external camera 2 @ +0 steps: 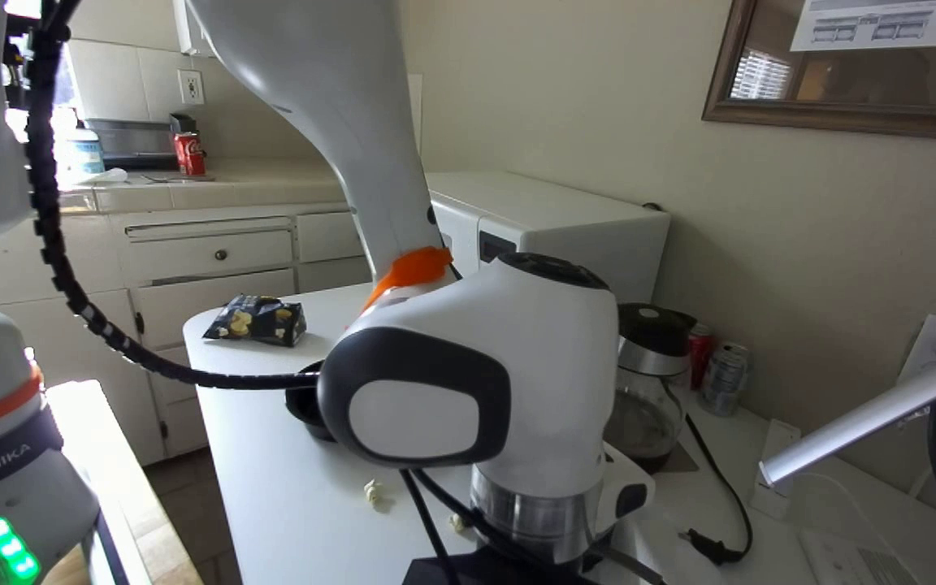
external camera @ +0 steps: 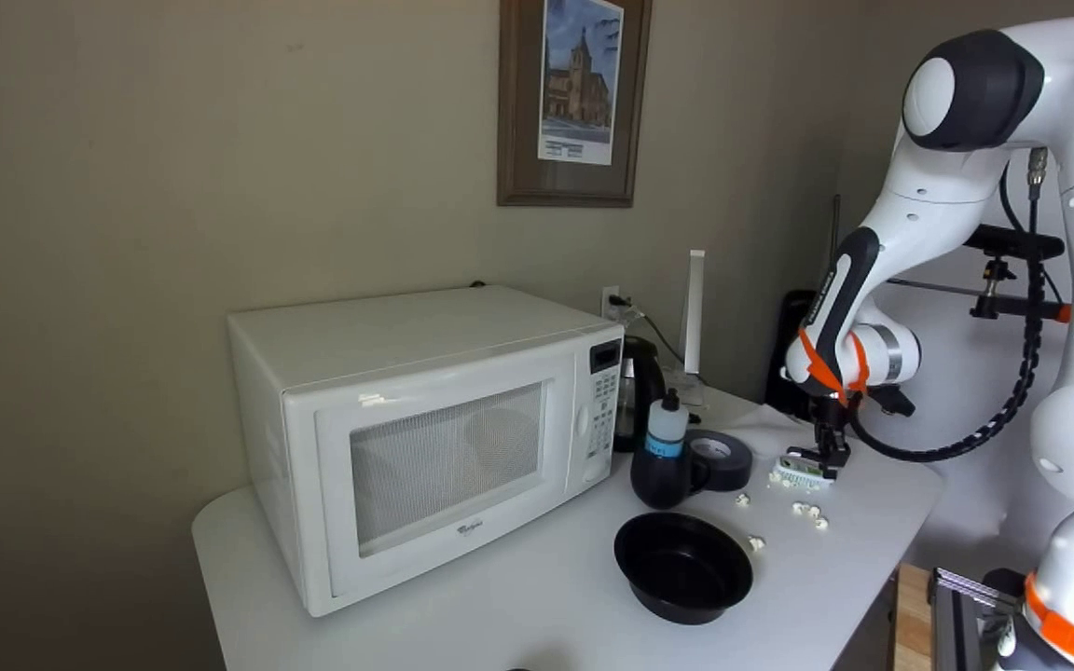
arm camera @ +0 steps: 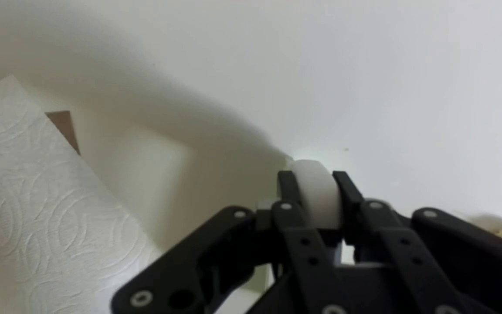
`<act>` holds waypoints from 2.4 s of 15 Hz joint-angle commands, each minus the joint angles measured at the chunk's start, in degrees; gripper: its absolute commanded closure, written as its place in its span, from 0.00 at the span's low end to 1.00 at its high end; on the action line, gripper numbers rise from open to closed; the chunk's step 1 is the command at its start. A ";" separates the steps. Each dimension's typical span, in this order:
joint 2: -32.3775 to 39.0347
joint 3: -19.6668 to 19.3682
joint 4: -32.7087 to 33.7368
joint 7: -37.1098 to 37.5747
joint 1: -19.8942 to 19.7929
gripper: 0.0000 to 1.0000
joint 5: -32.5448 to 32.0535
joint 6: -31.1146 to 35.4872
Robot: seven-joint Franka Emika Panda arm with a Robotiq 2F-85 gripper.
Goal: Use the white brush to sweep the white particles to the left
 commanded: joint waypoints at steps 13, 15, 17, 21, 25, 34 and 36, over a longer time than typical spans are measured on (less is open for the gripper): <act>-17.63 -3.49 -18.64 0.22 6.74 0.94 -5.11 -2.04; -20.42 -4.91 -18.67 0.84 7.03 0.94 -5.25 -2.67; -21.46 -6.59 -17.60 2.42 7.17 0.94 -6.83 -2.36; -17.12 -7.96 -12.52 4.98 7.39 0.94 -6.40 -2.21; -12.07 -5.99 -8.24 4.17 7.23 0.94 -0.35 -1.16; -1.09 -3.39 -2.32 11.06 7.85 0.94 -2.08 0.29; -0.37 -3.42 -1.81 12.68 8.44 0.94 -3.07 0.60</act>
